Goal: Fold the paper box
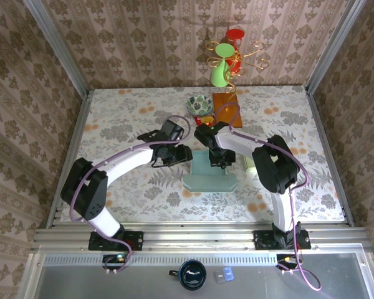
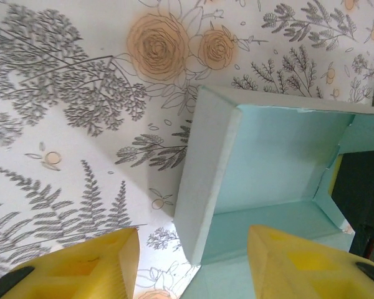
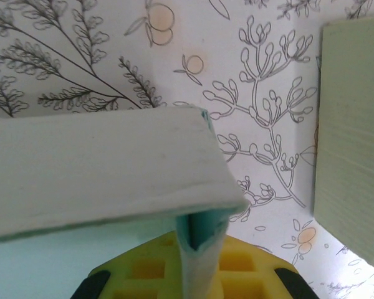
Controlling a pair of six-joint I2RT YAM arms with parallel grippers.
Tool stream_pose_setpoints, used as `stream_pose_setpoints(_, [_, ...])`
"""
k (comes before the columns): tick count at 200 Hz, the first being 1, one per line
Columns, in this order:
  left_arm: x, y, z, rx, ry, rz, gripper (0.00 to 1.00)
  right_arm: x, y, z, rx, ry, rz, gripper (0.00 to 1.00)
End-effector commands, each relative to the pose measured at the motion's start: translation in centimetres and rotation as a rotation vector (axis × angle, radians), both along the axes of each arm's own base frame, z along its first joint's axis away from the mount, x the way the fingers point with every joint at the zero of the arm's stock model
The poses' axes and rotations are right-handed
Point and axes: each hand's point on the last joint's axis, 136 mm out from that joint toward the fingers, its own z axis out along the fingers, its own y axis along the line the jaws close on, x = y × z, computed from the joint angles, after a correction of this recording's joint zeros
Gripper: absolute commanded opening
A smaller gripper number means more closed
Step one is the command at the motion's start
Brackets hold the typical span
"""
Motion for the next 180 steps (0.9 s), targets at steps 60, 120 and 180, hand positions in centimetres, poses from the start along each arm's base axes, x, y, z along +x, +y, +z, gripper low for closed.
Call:
stream_pose_setpoints(60, [-1.9,7.6,0.4,0.000,0.062,0.121,0.44,-4.3,-2.0,-1.5,0.155,0.188,-0.532,0.00])
stream_pose_setpoints(120, [-5.0,3.3,-2.6,-0.116,0.181,0.063,0.42,-7.7,-0.1,-0.9,0.143,0.307,-0.902,0.00])
stream_pose_setpoints(180, [-4.4,-1.3,-3.9,-0.214,0.210,0.059,0.42,-9.7,4.2,-2.7,0.190,0.366,-1.053,0.00])
